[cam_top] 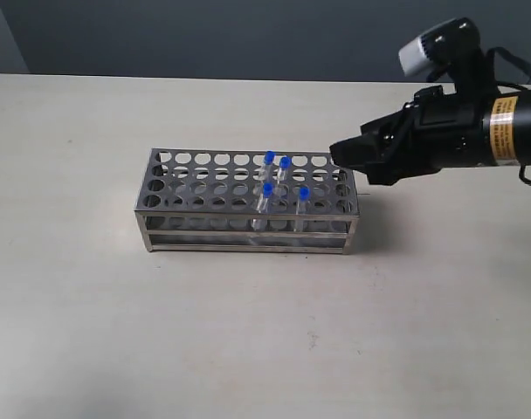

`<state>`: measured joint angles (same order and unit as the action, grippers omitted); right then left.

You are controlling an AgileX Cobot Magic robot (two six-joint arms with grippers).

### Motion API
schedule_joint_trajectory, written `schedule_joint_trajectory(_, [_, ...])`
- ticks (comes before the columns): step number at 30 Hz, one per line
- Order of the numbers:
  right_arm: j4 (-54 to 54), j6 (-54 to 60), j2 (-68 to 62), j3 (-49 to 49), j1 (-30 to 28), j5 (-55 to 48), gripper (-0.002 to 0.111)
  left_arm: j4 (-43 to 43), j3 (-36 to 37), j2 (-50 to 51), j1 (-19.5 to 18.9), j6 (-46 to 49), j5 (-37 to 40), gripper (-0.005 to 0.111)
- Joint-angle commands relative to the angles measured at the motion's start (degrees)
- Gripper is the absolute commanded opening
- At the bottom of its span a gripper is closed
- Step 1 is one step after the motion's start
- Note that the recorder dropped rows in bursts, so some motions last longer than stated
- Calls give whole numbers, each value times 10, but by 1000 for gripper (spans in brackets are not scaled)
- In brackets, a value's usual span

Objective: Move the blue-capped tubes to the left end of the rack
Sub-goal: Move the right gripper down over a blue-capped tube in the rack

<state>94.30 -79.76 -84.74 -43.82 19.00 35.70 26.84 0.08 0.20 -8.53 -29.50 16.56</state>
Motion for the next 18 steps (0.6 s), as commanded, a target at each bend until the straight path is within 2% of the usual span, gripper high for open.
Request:
schedule_joint_trajectory(1, [-14, 52, -23, 1, 24, -15, 58, 0, -1, -2, 1, -1, 1, 1])
schedule_joint_trajectory(5, [-46, 101, -28, 1, 44, -47, 58, 0, -1, -2, 1, -1, 1, 1])
schedule_joint_trajectory(14, [-226, 262, -39, -2, 75, -93, 58, 0, -1, -2, 1, -1, 1, 1])
schedule_joint_trajectory(18, [-232, 265, -72, -33, 91, -98, 58, 0, -1, -2, 1, -1, 1, 1])
